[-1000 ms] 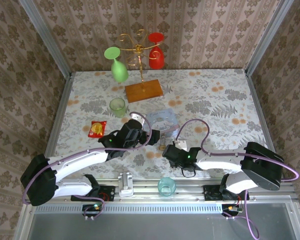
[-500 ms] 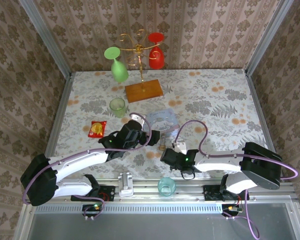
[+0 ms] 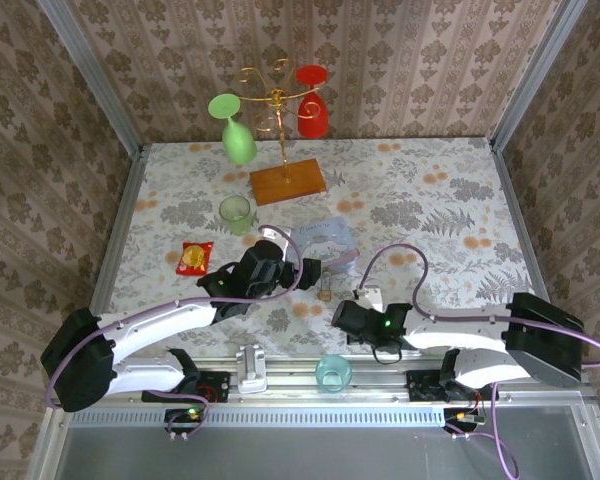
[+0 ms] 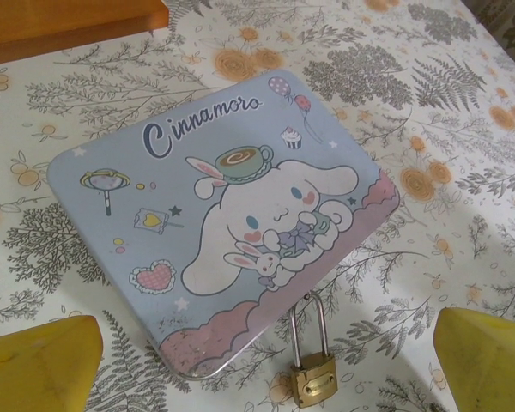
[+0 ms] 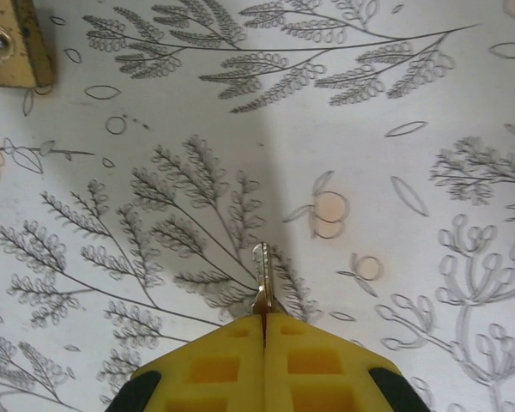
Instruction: Unlock a padlock with a key
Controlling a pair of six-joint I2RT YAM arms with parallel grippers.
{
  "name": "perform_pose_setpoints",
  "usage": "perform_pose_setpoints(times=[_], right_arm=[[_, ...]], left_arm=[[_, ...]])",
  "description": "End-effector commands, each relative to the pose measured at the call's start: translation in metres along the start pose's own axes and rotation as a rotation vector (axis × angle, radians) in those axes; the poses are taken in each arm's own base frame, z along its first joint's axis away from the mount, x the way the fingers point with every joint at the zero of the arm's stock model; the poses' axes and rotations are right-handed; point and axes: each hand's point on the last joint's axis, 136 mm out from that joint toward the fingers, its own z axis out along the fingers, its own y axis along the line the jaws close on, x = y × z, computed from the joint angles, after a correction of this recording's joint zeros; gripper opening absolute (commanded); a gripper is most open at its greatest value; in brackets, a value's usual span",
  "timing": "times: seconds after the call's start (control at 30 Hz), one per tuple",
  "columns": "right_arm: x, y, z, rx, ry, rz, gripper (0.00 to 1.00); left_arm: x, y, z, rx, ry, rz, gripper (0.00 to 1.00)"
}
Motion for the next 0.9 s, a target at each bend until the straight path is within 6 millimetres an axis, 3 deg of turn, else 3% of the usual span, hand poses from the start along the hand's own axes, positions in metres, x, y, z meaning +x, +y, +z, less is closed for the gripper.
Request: perform_pose_setpoints(times=[0.0, 0.13, 0.23, 0.47, 0.63, 0.87], right_arm=[[-0.013, -0.007, -0.01, -0.035, -0.029, -0.01, 0.0], [-0.036, -0.006, -0.025, -0.144, -0.07, 0.002, 0.0], [-0.054, -0.01, -0.041, -0.193, -0.098, 0.007, 0.0], [-0.102, 0.003, -0.088, -0.319, -0.181, -0.058, 0.0], [-0.139, 0.03, -0.105, -0.36, -0.216, -0.107, 0.0], [-0.197, 0.08, -0.125, -0.483, -0.337, -0.12, 0.0]], left_arm=[[-0.01, -0.007, 0.0, 0.034, -0.03, -0.017, 1.0], [-0.025, -0.006, 0.002, 0.065, -0.038, -0.113, 1.0], [-0.036, -0.002, 0.002, 0.12, -0.045, -0.303, 1.0], [-0.069, -0.011, -0.011, 0.227, -0.095, -0.608, 1.0], [-0.078, -0.024, -0.01, 0.384, -0.121, -0.868, 0.99], [-0.097, -0.03, -0.019, 0.451, -0.111, -1.025, 1.0]])
